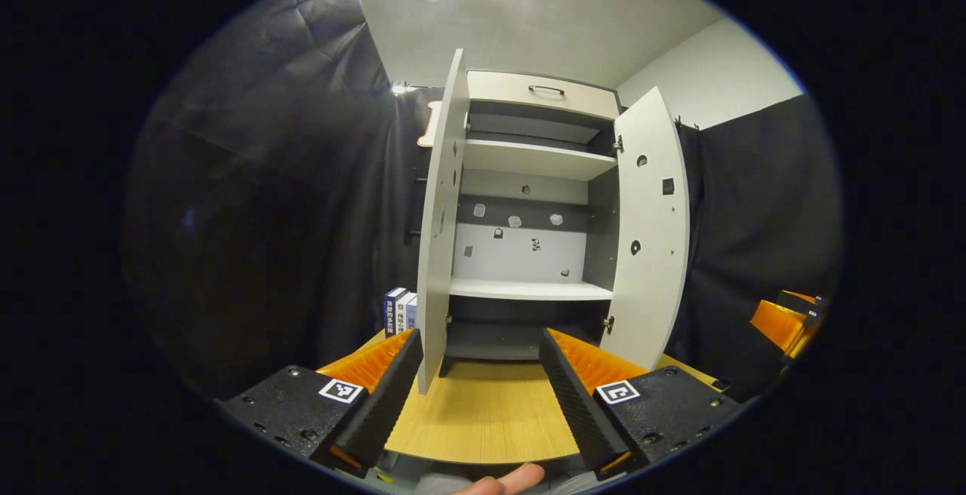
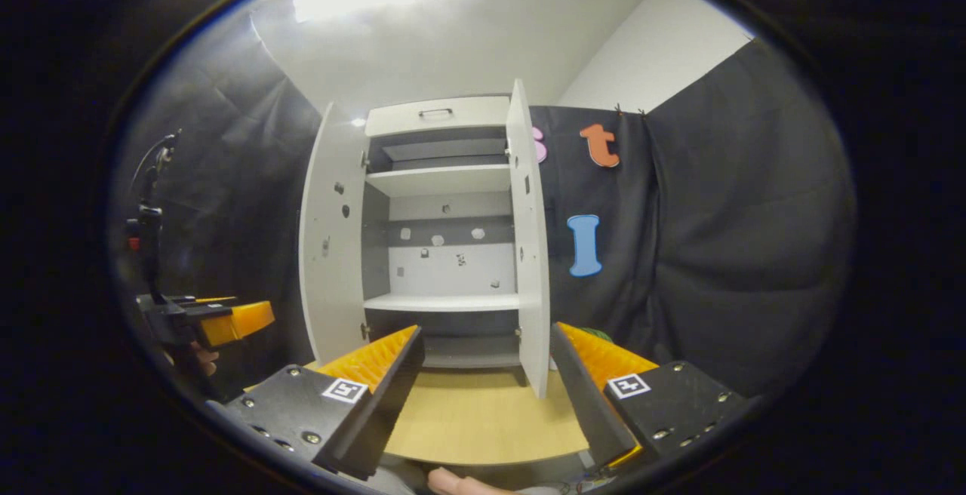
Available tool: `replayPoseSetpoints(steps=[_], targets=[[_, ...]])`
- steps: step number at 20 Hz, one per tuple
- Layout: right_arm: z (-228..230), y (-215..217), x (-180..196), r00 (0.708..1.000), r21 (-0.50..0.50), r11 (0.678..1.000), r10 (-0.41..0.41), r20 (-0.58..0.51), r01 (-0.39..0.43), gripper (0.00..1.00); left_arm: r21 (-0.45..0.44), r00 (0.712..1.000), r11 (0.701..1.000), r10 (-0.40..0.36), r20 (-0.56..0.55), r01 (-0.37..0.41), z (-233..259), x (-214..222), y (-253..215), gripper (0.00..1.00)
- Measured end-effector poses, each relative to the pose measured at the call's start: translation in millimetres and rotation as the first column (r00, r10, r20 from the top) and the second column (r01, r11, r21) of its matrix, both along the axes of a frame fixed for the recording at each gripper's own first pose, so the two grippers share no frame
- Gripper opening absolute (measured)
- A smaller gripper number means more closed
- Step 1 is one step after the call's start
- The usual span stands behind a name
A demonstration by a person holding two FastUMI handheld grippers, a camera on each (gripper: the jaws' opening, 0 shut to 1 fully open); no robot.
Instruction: Open the right door of the double-door shoe cabinet with the right hand, and open the left door with the left hand.
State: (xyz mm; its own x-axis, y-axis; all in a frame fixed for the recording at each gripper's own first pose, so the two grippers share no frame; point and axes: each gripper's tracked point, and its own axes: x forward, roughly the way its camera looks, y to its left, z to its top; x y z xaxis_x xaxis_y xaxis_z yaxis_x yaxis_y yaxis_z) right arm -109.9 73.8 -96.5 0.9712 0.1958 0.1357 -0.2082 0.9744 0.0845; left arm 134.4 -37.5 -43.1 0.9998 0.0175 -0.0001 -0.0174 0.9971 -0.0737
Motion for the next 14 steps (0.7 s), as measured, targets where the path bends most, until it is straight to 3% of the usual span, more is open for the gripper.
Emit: replayPoseSetpoints(steps=[1, 2, 4, 14], targets=[[-5.2, 3.0, 0.9, 1.0, -0.001, 1.0, 0.006, -0.009, -0.006, 0.99, -0.006, 1.0, 1.0, -0.01, -0.005, 0.01, -1.7, 2.2, -3.1, 1.0], [-9.9, 5.2, 0.3, 1.0, -0.015, 1.0, 0.009, -0.017, -0.009, 0.96, -0.01, 1.0, 1.0, -0.021, -0.017, 0.021, -4.5, 2.5, -7.9, 0.96], [-14.2, 4.2, 1.5, 1.0, -0.051, 0.999, -0.001, -0.019, 0.0, 1.0, 0.006, 0.999, 1.0, -0.029, -0.035, 0.03, -7.8, 1.3, -9.6, 0.93], [-12.8, -6.9, -1.8, 1.0, -0.003, 1.0, 0.011, -0.016, -0.011, 1.0, 0.009, 1.0, 1.0, 0.002, -0.024, -0.002, -4.2, 0.6, -6.9, 0.96]])
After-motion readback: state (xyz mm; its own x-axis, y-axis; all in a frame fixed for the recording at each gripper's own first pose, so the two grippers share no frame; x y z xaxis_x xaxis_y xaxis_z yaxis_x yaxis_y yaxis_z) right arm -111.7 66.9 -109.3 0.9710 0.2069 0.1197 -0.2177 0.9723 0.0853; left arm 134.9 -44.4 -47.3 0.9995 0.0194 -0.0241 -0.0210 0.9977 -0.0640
